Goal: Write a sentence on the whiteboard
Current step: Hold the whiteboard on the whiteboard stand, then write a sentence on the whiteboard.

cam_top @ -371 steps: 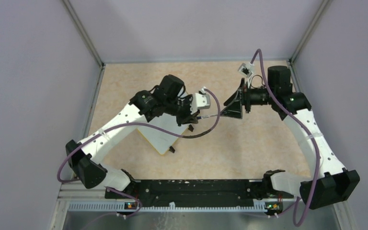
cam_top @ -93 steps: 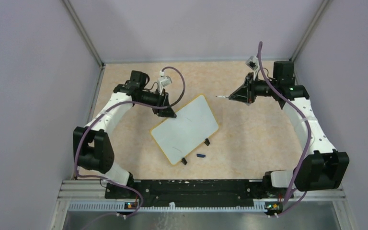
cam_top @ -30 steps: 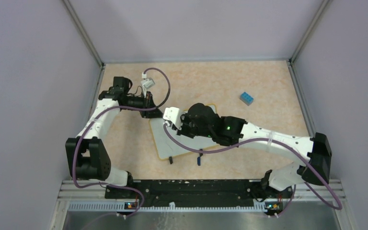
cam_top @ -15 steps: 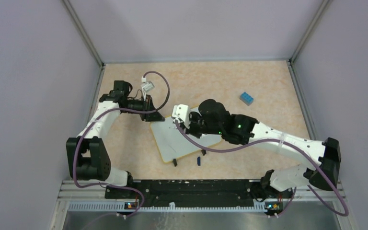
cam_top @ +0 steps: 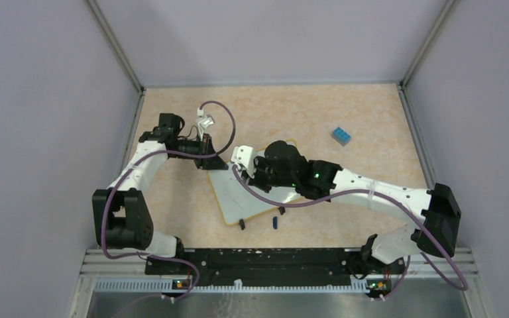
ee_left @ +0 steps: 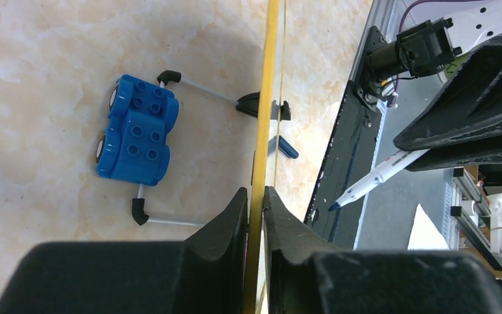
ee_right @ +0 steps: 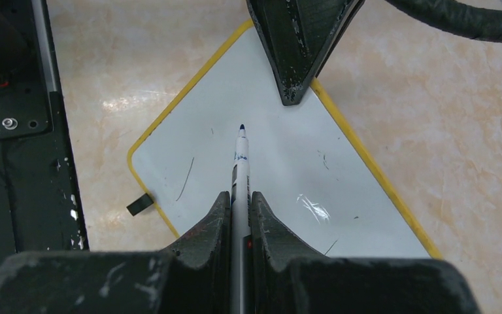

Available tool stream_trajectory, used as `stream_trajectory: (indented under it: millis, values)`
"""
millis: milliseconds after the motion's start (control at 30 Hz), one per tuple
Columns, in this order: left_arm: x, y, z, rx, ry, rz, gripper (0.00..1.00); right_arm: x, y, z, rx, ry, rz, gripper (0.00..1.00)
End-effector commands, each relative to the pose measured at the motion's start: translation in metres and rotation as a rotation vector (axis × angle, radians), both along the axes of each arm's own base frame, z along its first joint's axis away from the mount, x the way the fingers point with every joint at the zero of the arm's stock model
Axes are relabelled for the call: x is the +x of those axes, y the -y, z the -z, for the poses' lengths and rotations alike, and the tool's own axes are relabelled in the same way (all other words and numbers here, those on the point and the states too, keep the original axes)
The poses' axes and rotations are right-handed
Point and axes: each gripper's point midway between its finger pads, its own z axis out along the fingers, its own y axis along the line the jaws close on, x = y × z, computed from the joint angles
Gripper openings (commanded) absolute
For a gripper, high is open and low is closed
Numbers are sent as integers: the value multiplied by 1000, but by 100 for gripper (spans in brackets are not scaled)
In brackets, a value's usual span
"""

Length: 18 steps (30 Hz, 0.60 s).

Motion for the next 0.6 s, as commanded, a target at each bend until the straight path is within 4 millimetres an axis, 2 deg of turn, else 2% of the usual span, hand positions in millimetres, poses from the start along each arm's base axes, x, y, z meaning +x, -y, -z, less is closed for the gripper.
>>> stream_trajectory:
  millis: [0, 233, 567]
  values:
    - [2, 0, -4, -2, 41, -2, 15, 3, -16, -19, 73, 12, 7, 0]
    - [2, 0, -3, 0, 43, -2, 0, 10, -27, -20, 74, 1, 29, 0]
    - [1, 0, -2, 5, 50, -2, 0, 15, -27, -19, 70, -2, 54, 0]
